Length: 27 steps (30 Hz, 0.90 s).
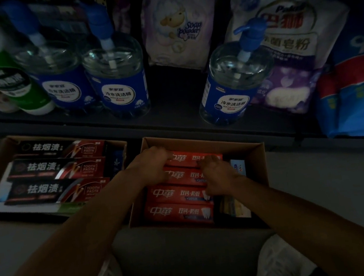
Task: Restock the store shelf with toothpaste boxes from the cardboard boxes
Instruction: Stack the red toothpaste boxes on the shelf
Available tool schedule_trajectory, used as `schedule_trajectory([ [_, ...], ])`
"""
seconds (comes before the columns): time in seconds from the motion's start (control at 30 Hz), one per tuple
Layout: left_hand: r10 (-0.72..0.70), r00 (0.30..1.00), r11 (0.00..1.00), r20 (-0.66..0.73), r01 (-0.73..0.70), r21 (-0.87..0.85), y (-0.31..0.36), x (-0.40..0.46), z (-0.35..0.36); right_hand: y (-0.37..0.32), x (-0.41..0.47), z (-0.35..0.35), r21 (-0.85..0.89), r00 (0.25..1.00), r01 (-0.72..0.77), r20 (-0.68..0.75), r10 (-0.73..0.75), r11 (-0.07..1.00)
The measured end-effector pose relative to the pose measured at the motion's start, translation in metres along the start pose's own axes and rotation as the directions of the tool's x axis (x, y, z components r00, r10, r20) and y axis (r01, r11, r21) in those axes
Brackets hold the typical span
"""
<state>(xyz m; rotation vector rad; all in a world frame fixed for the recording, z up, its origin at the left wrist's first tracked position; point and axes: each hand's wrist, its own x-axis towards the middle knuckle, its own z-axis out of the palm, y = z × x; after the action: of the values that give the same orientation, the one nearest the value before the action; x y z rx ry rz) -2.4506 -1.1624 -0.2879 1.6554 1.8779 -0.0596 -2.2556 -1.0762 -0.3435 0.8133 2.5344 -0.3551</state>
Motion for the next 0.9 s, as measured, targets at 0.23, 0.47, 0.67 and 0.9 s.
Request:
schedule_trajectory([
  [0.23,0.028,0.996,0.999,-0.079,-0.024,0.048,0.012,-0.024,-0.038,0.005,-0.044,-0.050,0.054,0.993,0.066,-0.104,-0.060,0.996],
  [0.47,0.031,0.993,0.999,-0.118,-0.027,0.037,0.046,-0.072,-0.111,0.001,-0.110,-0.133,-0.128,0.957,0.085,-0.266,-0.117,0.988],
  [0.67,0.059,0.975,0.994,-0.214,-0.039,0.099,0.088,-0.126,-0.189,-0.008,-0.169,-0.215,-0.281,0.890,0.045,-0.424,-0.166,0.959],
  [0.9,0.113,0.928,0.988,-0.355,-0.069,0.136,0.134,-0.176,-0.283,-0.016,-0.221,-0.316,-0.429,0.771,-0.054,-0.592,-0.235,0.902],
])
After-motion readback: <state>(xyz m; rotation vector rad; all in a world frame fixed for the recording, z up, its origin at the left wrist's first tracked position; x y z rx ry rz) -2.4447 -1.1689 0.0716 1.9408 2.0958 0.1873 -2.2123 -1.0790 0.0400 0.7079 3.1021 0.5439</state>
